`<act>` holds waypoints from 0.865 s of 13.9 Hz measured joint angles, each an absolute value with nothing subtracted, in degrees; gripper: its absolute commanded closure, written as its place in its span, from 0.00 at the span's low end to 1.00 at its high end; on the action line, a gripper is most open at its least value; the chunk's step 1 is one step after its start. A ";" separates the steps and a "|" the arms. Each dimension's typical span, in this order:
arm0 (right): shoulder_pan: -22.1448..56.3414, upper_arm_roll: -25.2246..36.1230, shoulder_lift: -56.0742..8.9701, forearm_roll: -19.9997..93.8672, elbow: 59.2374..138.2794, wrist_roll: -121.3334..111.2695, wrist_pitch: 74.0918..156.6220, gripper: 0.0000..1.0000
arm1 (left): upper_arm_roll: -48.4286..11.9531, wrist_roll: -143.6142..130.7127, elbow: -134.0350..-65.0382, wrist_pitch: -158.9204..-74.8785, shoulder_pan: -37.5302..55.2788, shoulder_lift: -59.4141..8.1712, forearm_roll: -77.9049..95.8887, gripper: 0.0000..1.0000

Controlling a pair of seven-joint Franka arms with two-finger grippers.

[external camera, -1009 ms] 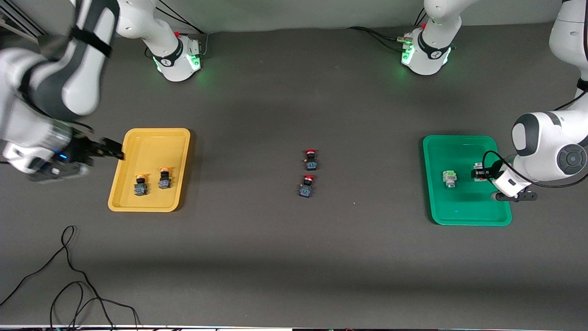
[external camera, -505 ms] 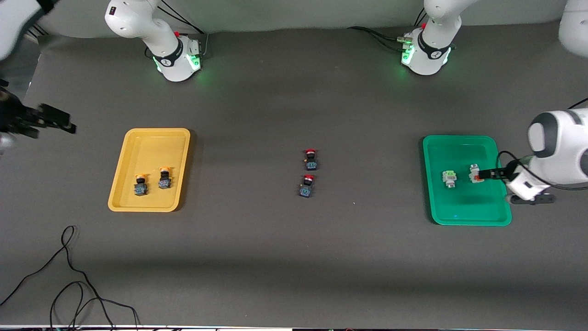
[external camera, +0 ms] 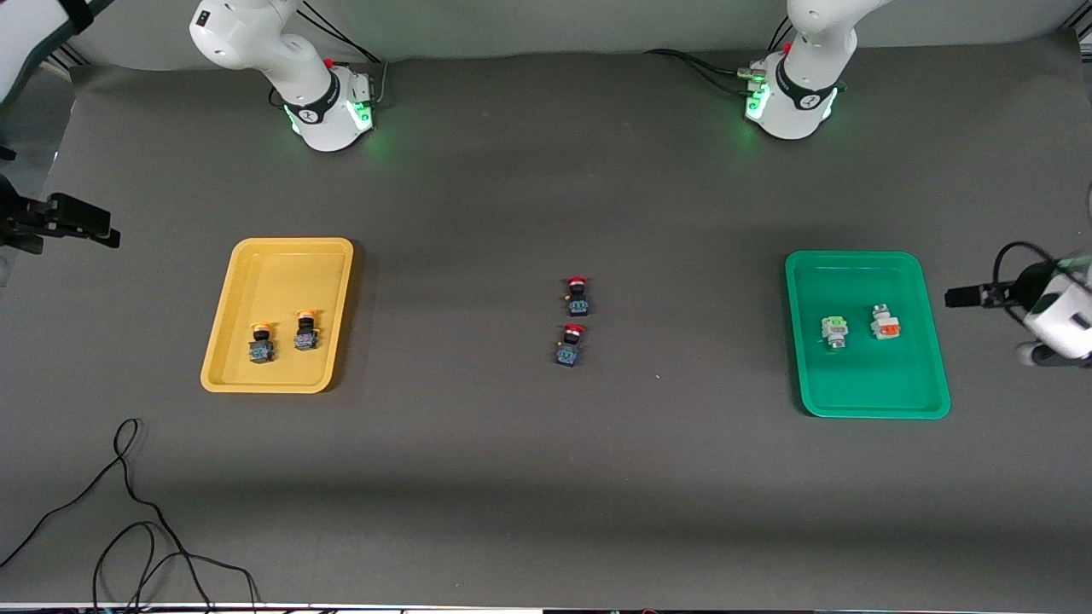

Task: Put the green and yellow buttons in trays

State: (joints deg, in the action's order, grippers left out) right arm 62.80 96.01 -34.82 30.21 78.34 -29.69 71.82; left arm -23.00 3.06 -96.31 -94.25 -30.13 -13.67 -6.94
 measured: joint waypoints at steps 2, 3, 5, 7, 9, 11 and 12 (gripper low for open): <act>62.33 95.73 -34.84 30.17 77.70 -29.69 71.82 0.00 | -23.48 3.12 -95.40 -91.55 -30.04 -10.33 -4.54 0.00; 62.26 95.73 -34.84 30.14 77.54 -29.60 71.81 0.00 | -24.03 3.13 -95.36 -90.66 -29.91 -8.74 -3.98 0.00; 62.17 95.73 -34.84 30.14 77.44 -29.15 71.76 0.00 | -24.34 3.14 -95.38 -89.78 -28.01 -5.81 -2.76 0.00; 62.18 95.66 -34.84 30.14 77.39 -29.04 71.69 0.00 | -21.41 3.07 -95.44 -89.48 -22.63 -3.63 -1.86 0.00; 62.19 95.57 -34.85 30.13 77.33 -28.94 71.57 0.00 | -15.30 3.03 -95.47 -89.42 -14.67 -2.11 -1.49 0.00; 61.99 95.57 -34.85 30.12 77.36 -28.86 71.33 0.00 | -9.38 2.71 -95.47 -89.42 -7.32 -1.17 -1.30 0.00; 61.79 95.57 -34.84 30.12 77.43 -28.86 71.12 0.00 | -6.66 2.27 -95.47 -89.42 -3.90 -0.90 -1.19 0.00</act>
State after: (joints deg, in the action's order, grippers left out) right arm 61.79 95.57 -34.84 30.12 77.43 -28.86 71.12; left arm -6.66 2.27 -95.47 -89.42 -3.90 -0.90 -1.19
